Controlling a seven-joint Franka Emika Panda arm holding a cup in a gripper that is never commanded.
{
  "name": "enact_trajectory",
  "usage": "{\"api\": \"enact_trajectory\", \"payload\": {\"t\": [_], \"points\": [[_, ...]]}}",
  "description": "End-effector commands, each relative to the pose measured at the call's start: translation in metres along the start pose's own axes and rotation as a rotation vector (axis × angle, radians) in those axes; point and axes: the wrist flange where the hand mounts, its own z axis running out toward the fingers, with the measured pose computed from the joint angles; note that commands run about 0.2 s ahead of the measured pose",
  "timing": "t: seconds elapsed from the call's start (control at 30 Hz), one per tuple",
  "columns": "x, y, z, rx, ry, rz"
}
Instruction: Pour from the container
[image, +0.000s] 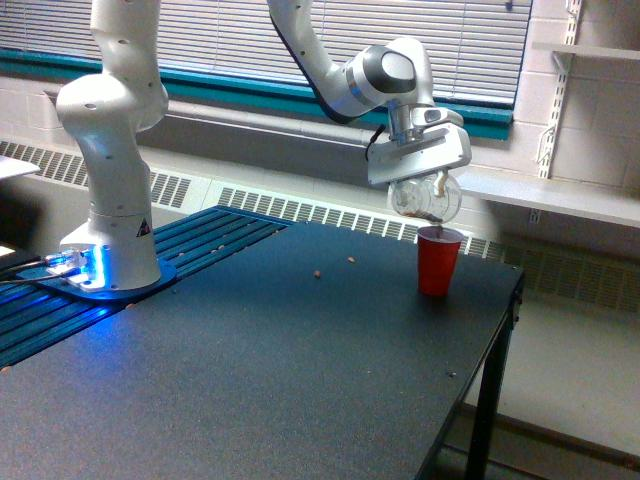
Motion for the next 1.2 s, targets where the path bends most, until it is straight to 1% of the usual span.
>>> {"api": "enact_trajectory", "payload": {"t": [0.03,0.3,0.53,1.03,1.13,1.2], "points": [[0.005,-0.011,-0.006,-0.013,0.008,-0.041],[0.011,-0.015,-0.011,-0.029,0.012,-0.066],[0.013,-0.015,-0.016,-0.054,0.008,-0.088],[0.008,-0.012,-0.016,-0.038,-0.001,-0.090],[0.007,-0.011,-0.015,-0.024,0.001,-0.083],[0.005,-0.012,-0.012,-0.003,-0.002,-0.077]]}}
